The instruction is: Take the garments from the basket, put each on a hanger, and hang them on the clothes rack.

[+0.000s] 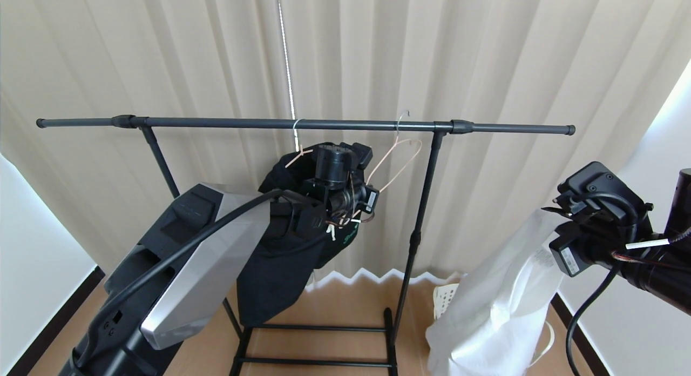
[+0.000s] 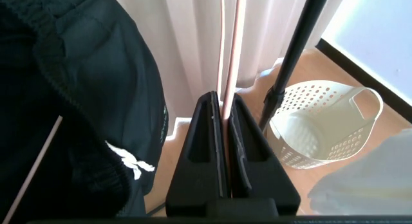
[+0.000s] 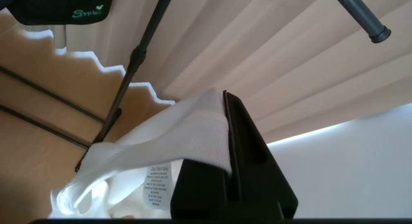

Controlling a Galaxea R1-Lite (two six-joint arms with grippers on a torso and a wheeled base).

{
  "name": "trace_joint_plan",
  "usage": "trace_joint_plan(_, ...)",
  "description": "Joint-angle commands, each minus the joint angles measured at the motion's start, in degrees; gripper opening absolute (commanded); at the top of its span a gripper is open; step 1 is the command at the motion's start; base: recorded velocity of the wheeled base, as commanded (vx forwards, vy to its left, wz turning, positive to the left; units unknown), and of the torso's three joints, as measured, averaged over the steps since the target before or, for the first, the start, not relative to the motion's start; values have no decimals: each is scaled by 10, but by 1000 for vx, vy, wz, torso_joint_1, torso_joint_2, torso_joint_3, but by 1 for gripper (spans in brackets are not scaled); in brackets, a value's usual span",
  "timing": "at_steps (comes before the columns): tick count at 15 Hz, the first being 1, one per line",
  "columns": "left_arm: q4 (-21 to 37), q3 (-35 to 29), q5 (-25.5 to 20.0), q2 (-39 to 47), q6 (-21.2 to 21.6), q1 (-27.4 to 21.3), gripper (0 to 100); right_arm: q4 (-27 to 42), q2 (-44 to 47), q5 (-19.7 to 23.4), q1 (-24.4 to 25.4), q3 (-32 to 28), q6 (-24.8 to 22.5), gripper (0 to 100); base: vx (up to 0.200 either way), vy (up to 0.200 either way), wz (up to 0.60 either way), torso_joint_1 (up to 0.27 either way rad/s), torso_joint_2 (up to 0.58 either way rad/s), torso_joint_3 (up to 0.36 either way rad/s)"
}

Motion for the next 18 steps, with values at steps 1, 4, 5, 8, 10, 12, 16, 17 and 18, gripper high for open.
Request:
trace_joint_plan(1,-1,0,0,-7,0,-1,0,-1,1,0,0,0,0,0,0,0,0,0,0,0)
trace_joint_plan(4,-13,0,1,-7,-1,-1,0,0,1,0,0,0,0,0,0,0,0,0,0,0)
trace_joint_plan(5,-14,0,1,-8,-1,-1,0,-1,1,0,0,0,0,0,0,0,0,0,0,0)
trace_joint_plan(8,-14,0,1,-14,-17,-4,0,0,1,0,0,0,0,0,0,0,0,0,0,0)
trace_joint_plan(10,-15,9,0,-23,-19,-7,0,0,2,0,0,0,0,0,0,0,0,0,0,0)
trace_joint_plan(12,-24,31,0,-35,-19,-9,0,-1,1,0,0,0,0,0,0,0,0,0,0,0)
trace_joint_plan(16,-61,96,0,-66,-18,-11,0,-1,1,0,0,-1,0,0,0,0,0,0,0,0)
trace_joint_plan(17,-65,105,0,-69,-18,-11,0,-1,1,0,0,-1,0,0,0,0,0,0,0,0)
trace_joint_plan(18,-71,115,0,-74,-17,-13,0,-1,1,0,0,0,0,0,0,0,0,0,0,0)
